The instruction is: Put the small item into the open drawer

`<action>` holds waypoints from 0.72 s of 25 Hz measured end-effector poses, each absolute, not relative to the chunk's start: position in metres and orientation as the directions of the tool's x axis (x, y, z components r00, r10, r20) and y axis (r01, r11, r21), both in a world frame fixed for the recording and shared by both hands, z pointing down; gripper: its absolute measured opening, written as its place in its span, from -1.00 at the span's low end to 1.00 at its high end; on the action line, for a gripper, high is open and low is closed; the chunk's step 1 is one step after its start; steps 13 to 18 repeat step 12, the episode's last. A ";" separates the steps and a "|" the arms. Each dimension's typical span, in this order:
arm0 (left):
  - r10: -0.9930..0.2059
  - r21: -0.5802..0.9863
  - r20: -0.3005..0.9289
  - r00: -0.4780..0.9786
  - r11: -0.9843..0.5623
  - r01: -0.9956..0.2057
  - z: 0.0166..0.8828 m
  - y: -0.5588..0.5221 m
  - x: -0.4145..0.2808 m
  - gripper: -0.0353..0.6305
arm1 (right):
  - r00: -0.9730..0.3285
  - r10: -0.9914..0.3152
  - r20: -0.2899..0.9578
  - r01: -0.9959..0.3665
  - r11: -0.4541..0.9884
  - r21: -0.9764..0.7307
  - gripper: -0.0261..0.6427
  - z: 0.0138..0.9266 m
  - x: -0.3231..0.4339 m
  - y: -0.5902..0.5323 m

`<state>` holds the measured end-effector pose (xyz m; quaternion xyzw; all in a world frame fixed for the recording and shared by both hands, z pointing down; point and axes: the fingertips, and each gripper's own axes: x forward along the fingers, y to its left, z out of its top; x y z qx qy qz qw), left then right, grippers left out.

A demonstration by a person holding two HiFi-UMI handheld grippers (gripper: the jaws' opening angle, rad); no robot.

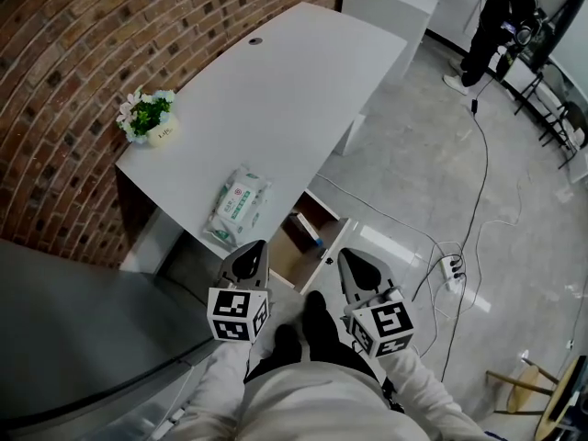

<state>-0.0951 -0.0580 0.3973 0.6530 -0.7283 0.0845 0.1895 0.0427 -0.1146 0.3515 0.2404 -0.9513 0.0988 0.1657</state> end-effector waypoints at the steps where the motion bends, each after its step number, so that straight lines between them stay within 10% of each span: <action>1: -0.920 0.123 0.385 -0.079 0.136 -0.983 0.397 -0.058 -0.096 -0.84 | -0.831 -0.422 0.362 -0.487 0.867 -0.108 -0.84 0.351 0.042 -0.114; 18: -0.919 0.120 0.378 -0.108 0.164 -0.979 0.397 -0.064 -0.100 -0.84 | -0.842 -0.404 0.357 -0.467 0.878 -0.108 -0.84 0.353 0.040 -0.123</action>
